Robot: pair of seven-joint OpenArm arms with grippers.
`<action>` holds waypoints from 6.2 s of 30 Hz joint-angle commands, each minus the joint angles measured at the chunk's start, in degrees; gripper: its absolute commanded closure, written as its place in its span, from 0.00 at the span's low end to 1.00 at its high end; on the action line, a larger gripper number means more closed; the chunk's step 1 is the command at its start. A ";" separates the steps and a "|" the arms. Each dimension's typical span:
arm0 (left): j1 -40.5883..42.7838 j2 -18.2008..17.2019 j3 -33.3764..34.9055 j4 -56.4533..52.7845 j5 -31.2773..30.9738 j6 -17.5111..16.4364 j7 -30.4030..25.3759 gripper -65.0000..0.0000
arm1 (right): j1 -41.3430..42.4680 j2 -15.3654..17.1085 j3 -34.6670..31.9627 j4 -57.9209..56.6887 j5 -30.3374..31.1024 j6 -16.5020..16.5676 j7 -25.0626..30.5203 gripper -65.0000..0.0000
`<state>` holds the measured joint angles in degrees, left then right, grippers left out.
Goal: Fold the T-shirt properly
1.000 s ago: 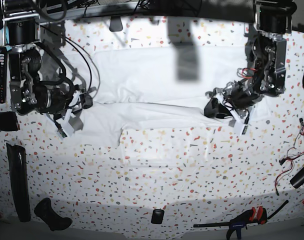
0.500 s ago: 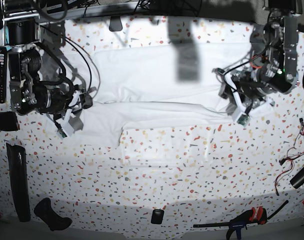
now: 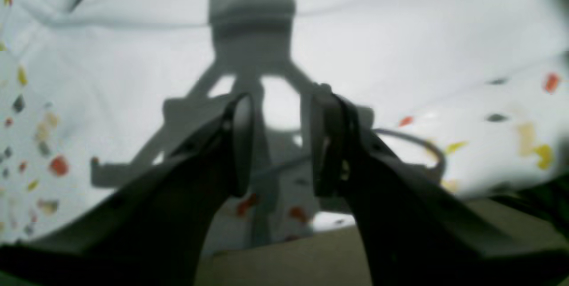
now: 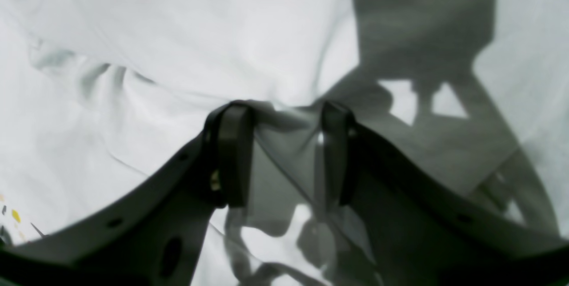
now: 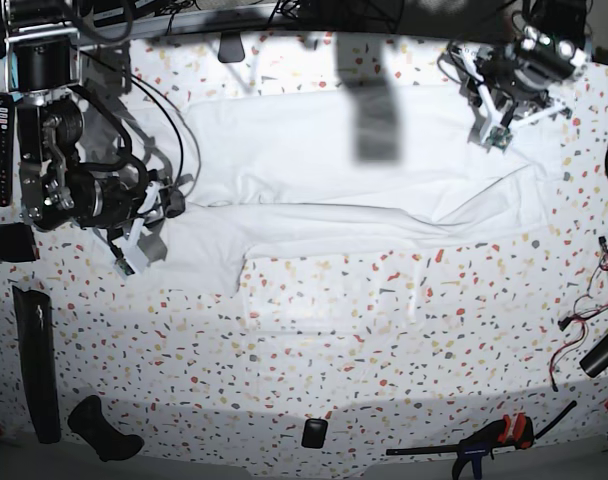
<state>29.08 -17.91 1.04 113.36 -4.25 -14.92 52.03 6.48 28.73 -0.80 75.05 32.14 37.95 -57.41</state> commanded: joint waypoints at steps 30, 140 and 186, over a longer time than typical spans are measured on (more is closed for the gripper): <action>-17.57 0.07 -0.13 -15.15 -9.77 -2.86 4.13 0.67 | 9.70 -5.20 -0.17 5.22 -4.85 -0.83 -1.42 0.59; -17.99 0.09 -0.15 -1.14 -1.57 -2.84 -5.22 0.67 | -1.79 21.46 -4.48 16.17 47.74 2.05 -22.59 1.00; -10.32 7.56 15.19 -0.87 -25.55 -16.59 1.90 0.68 | -10.64 7.61 -4.50 -5.62 -14.95 1.46 -5.27 1.00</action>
<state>18.90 -10.44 16.23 111.50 -28.71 -31.46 54.85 -2.22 39.24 -3.66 73.52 37.67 42.92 -72.64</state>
